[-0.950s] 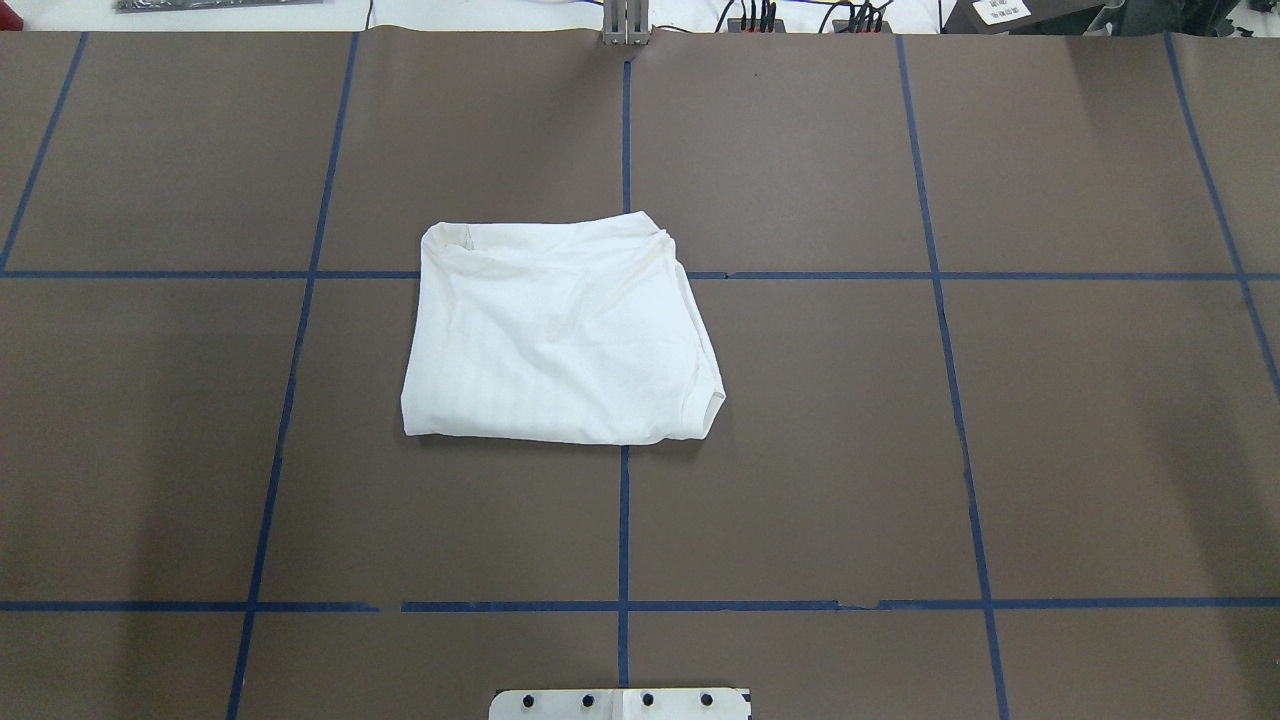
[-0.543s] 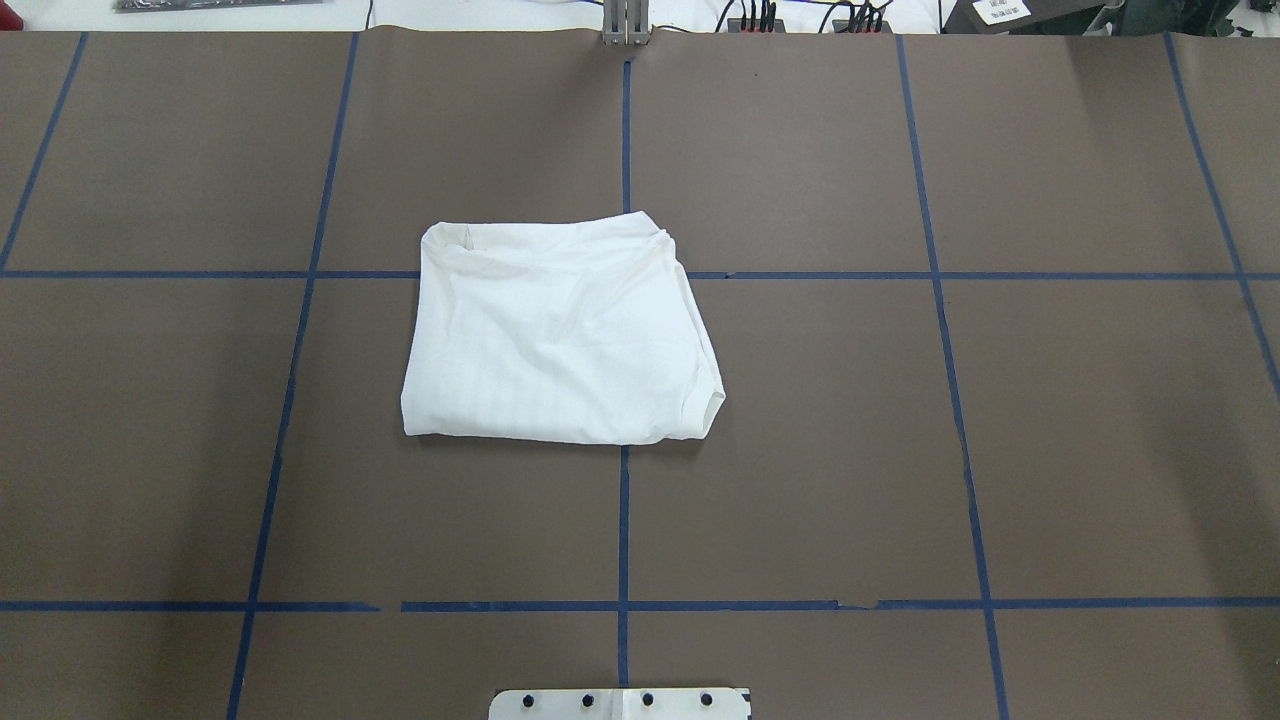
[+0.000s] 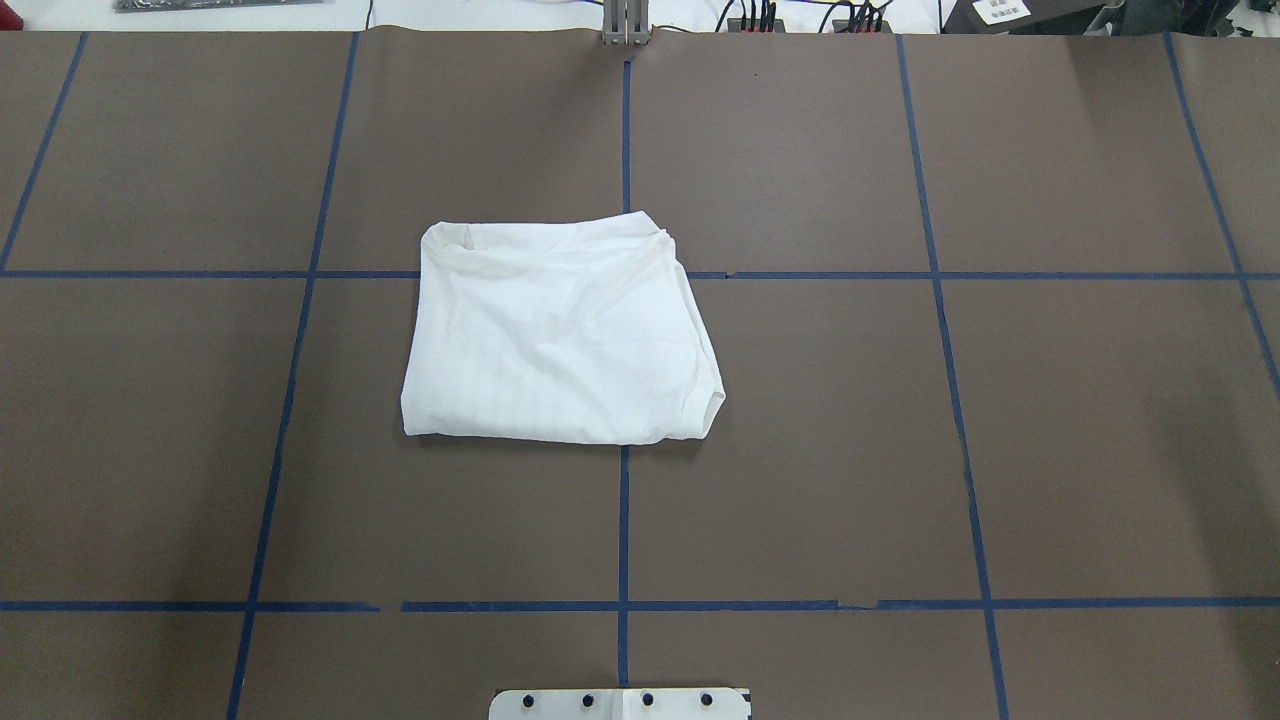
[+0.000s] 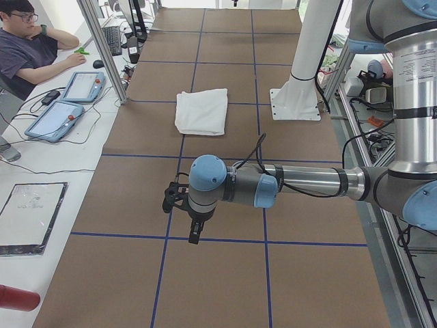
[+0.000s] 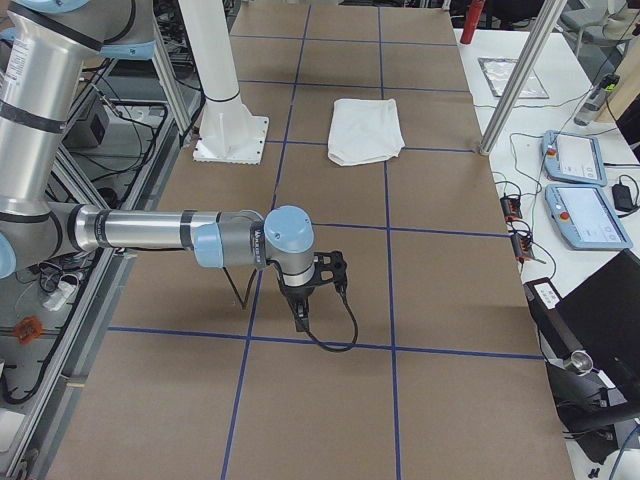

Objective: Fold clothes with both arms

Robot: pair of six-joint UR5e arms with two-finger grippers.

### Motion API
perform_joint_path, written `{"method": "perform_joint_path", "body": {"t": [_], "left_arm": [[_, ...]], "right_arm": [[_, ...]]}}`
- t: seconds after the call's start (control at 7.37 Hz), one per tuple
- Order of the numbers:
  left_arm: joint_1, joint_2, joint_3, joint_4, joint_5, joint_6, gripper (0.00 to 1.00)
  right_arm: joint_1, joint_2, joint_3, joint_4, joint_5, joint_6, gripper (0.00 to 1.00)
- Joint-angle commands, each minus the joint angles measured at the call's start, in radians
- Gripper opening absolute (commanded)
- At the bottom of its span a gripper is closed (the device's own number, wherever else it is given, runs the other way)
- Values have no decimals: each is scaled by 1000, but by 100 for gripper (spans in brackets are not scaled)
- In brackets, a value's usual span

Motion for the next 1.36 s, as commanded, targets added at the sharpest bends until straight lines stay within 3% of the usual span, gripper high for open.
{"method": "perform_joint_path", "body": {"t": [0.0, 1.22], "left_arm": [[3, 4, -3, -8, 23, 1, 100], [5, 19, 32, -14, 5, 1, 100]], "right_arm": [[0, 0, -3, 0, 2, 0, 100], [-2, 1, -6, 0, 10, 0, 100]]}}
